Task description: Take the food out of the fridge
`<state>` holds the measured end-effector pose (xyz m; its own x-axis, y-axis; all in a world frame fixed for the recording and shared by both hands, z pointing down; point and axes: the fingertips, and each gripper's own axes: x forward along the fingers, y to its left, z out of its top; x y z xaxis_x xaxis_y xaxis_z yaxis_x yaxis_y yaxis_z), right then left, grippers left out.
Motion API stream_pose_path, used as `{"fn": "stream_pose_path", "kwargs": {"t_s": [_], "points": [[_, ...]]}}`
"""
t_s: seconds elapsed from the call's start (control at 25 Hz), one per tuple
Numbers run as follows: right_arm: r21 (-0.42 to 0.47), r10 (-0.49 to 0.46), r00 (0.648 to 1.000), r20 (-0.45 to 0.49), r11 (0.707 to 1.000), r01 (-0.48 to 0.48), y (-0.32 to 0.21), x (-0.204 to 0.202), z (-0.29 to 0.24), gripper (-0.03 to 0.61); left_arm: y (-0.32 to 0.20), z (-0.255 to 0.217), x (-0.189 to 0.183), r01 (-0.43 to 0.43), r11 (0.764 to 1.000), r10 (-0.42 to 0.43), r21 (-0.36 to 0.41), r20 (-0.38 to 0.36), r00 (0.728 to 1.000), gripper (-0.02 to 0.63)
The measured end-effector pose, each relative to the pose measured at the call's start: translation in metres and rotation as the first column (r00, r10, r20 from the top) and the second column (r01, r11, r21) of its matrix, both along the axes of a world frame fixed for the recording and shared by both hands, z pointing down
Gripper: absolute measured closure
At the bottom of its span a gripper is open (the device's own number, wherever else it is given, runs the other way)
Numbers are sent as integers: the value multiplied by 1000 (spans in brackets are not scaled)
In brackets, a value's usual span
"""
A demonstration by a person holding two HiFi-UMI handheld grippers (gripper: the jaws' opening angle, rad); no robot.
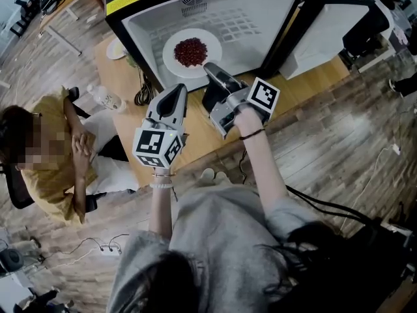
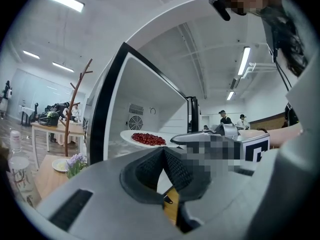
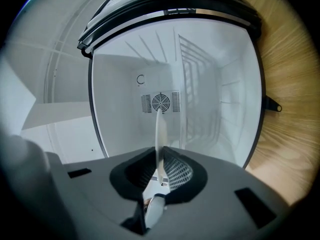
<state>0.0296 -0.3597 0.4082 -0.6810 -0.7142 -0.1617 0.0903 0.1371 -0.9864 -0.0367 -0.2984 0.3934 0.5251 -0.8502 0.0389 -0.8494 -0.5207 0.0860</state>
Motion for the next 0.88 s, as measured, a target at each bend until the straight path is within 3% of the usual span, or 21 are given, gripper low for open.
{"fn": "stream_pose_path", "kwargs": {"t_s": [0.88], "points": [[15, 1, 1000, 23, 1000, -1, 75, 32, 5, 532, 61, -10, 15, -73, 997, 73, 35, 10, 997, 606]]}}
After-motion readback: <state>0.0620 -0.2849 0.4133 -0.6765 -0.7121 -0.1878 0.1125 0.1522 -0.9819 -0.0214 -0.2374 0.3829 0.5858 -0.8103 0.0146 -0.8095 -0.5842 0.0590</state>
